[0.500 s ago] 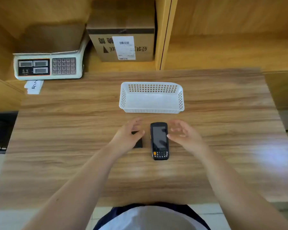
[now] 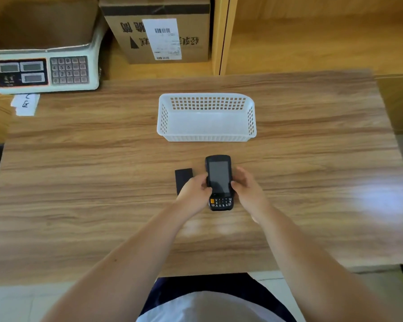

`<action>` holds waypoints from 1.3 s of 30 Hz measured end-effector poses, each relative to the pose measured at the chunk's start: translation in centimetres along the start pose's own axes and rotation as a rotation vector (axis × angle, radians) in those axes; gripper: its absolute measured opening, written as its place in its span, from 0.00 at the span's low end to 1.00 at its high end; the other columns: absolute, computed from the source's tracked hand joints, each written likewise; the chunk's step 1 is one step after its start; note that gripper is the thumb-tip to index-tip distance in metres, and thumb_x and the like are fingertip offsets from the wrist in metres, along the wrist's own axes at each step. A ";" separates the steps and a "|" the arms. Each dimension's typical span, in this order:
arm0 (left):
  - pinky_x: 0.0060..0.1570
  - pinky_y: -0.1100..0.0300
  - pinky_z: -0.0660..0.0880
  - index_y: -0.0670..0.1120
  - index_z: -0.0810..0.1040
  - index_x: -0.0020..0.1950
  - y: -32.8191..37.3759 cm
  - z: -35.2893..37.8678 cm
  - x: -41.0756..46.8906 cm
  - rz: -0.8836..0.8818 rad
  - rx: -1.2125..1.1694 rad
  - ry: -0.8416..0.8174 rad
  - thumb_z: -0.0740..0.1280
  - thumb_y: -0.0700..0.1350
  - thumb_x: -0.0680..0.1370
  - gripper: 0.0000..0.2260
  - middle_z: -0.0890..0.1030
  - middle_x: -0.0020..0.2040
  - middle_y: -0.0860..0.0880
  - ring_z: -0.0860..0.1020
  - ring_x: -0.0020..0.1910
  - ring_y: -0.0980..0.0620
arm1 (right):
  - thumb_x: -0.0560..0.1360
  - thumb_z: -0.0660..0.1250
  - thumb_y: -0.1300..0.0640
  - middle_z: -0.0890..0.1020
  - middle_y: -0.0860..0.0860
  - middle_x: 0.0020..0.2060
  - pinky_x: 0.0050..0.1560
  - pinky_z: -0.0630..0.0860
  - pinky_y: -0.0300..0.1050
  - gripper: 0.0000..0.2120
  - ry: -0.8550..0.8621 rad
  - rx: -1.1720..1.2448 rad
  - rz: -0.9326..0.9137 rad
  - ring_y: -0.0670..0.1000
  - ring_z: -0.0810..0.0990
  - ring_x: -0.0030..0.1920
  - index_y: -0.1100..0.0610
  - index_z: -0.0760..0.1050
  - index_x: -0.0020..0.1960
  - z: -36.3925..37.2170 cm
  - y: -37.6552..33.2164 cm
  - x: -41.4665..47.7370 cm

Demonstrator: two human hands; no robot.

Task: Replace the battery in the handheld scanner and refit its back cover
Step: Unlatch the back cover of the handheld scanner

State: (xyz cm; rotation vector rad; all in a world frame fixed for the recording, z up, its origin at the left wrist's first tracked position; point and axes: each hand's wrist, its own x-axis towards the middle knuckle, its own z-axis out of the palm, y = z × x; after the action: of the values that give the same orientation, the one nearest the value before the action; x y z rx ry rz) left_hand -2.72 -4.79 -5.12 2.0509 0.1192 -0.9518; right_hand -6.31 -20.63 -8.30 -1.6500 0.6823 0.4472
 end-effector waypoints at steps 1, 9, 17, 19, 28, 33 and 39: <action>0.31 0.66 0.70 0.51 0.76 0.65 -0.1 0.2 0.2 -0.004 -0.018 0.008 0.56 0.35 0.77 0.20 0.82 0.51 0.52 0.77 0.40 0.55 | 0.80 0.59 0.63 0.79 0.49 0.60 0.51 0.75 0.41 0.20 0.045 0.042 0.036 0.48 0.78 0.56 0.53 0.67 0.70 0.0 0.1 0.0; 0.42 0.62 0.72 0.48 0.70 0.71 1.0 1.9 0.8 0.022 0.037 -0.045 0.54 0.31 0.77 0.24 0.75 0.55 0.51 0.74 0.50 0.52 | 0.79 0.57 0.68 0.82 0.55 0.54 0.48 0.81 0.52 0.17 0.169 0.280 0.121 0.54 0.82 0.50 0.55 0.77 0.62 -2.0 1.1 0.0; 0.52 0.54 0.78 0.47 0.75 0.66 0.6 2.8 1.6 -0.004 -0.029 -0.023 0.61 0.42 0.79 0.15 0.80 0.58 0.46 0.79 0.54 0.49 | 0.76 0.61 0.74 0.81 0.53 0.44 0.45 0.77 0.46 0.17 0.051 0.376 -0.024 0.51 0.80 0.46 0.54 0.76 0.54 -1.1 0.8 -1.2; 0.53 0.53 0.78 0.48 0.71 0.68 0.6 2.4 1.5 -0.001 -0.082 0.016 0.61 0.45 0.81 0.16 0.79 0.60 0.48 0.78 0.55 0.50 | 0.74 0.65 0.73 0.81 0.54 0.46 0.45 0.78 0.46 0.18 0.019 0.327 -0.062 0.53 0.80 0.48 0.52 0.77 0.55 -0.2 0.4 -1.4; 0.51 0.48 0.80 0.52 0.68 0.70 -0.6 -0.4 1.6 0.000 -0.211 0.165 0.66 0.48 0.79 0.20 0.76 0.49 0.55 0.79 0.52 0.51 | 0.61 0.78 0.47 0.76 0.50 0.59 0.59 0.77 0.51 0.30 0.088 -0.091 -0.109 0.49 0.77 0.59 0.45 0.73 0.61 3.1 0.3 -0.6; 0.50 0.58 0.75 0.53 0.66 0.73 -2.1 -0.9 2.1 0.034 -0.108 0.205 0.66 0.42 0.78 0.24 0.78 0.53 0.50 0.77 0.52 0.51 | 0.56 0.75 0.39 0.77 0.51 0.58 0.57 0.78 0.52 0.36 0.087 -0.175 -0.046 0.50 0.77 0.56 0.47 0.72 0.62 3.3 1.5 0.0; 0.46 0.66 0.69 0.51 0.74 0.67 -2.5 -0.9 2.1 0.075 0.003 0.164 0.69 0.39 0.76 0.20 0.80 0.48 0.53 0.77 0.47 0.56 | 0.68 0.74 0.62 0.79 0.46 0.48 0.41 0.70 0.30 0.21 0.126 -0.205 -0.122 0.44 0.76 0.45 0.52 0.74 0.59 3.1 1.4 0.2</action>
State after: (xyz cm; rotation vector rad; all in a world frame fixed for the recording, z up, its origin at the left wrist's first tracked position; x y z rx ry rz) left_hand -1.70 -3.02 -7.83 2.1191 0.1268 -0.7374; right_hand -6.84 -17.74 -10.10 -1.9147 0.6411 0.3357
